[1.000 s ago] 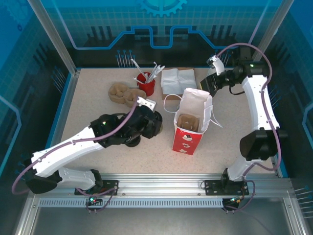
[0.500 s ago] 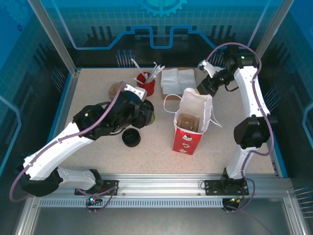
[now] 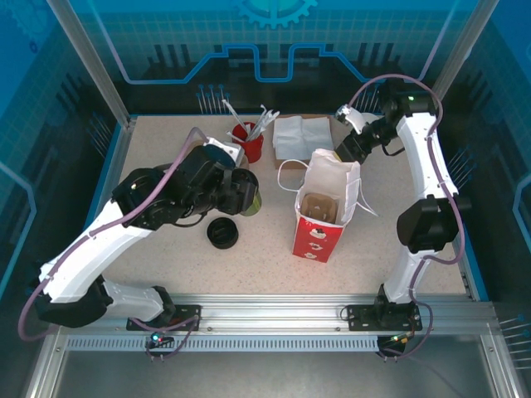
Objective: Pack the takeout coffee
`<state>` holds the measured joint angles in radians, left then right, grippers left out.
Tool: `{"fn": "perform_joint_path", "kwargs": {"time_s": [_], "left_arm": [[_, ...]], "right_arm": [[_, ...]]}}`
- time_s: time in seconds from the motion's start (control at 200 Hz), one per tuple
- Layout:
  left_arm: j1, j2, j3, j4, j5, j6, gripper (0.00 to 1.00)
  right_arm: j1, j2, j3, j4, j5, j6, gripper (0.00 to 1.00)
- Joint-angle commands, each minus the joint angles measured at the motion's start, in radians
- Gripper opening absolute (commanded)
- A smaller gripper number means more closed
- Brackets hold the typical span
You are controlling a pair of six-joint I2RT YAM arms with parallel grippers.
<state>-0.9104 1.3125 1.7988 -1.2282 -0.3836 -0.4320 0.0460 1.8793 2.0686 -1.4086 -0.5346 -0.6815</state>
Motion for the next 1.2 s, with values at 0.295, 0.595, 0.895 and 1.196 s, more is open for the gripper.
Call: {"fn": "perform_joint_path", "kwargs": {"time_s": [0.295, 0.595, 0.895, 1.196], "left_arm": [[0.004, 0.05, 0.193, -0.111, 0.053, -0.057, 0.6], [0.004, 0.047, 0.245, -0.089, 0.101, -0.021, 0.6], [-0.001, 0.055, 0.287, -0.044, 0.162, 0.018, 0.6], [-0.044, 0.073, 0.287, 0.014, 0.167, 0.021, 0.59]], "right_arm": [[0.05, -0.049, -0.08, 0.06, 0.056, 0.062, 0.11], [0.09, -0.144, -0.086, 0.107, 0.103, 0.299, 0.0], [0.188, -0.19, -0.066, 0.063, 0.196, 0.651, 0.0], [0.286, -0.265, -0.151, 0.11, 0.23, 0.868, 0.0]]}}
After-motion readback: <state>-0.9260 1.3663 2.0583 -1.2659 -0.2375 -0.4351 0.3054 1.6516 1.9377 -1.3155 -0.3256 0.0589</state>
